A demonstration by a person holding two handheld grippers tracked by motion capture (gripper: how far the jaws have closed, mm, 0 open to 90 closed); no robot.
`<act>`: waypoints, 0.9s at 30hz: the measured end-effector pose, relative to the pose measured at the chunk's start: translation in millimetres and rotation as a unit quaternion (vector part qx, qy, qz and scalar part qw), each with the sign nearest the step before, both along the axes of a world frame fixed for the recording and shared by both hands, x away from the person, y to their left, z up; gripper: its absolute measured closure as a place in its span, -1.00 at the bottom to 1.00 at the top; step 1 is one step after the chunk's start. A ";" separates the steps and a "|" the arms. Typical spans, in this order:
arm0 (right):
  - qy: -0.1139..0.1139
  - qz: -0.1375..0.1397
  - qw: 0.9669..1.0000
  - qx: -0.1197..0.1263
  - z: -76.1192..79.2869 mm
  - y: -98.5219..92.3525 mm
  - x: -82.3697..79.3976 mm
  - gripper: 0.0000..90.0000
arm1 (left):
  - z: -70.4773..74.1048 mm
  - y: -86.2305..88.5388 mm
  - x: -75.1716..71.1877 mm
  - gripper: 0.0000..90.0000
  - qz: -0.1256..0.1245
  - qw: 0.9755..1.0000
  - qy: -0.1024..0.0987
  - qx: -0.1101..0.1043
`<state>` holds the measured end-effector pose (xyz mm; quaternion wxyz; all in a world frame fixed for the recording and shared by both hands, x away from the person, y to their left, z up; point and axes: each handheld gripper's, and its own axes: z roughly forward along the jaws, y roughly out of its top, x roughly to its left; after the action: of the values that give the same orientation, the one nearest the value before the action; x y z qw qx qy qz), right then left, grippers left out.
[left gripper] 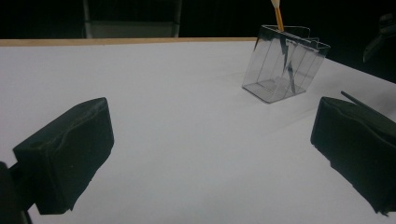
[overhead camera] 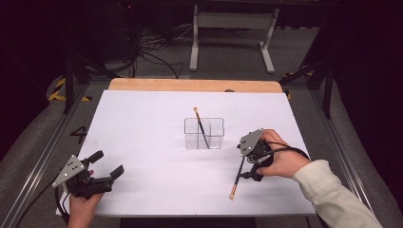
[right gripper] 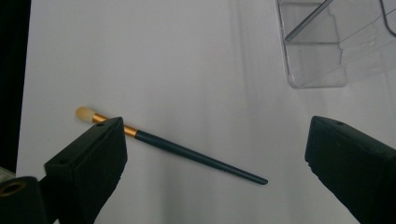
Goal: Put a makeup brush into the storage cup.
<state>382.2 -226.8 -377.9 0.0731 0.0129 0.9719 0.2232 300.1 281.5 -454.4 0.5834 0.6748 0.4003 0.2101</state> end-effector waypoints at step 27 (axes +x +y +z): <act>0.033 0.002 0.999 -0.026 -35.5 2.6 4.8 -0.80 | 0.4 -0.9 2.0 -0.99 -0.004 1.000 0.000 0.002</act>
<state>386.9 -224.2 -413.4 0.0405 0.0166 0.9793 0.1974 302.1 280.6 -454.0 0.5834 0.6774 0.3967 0.2083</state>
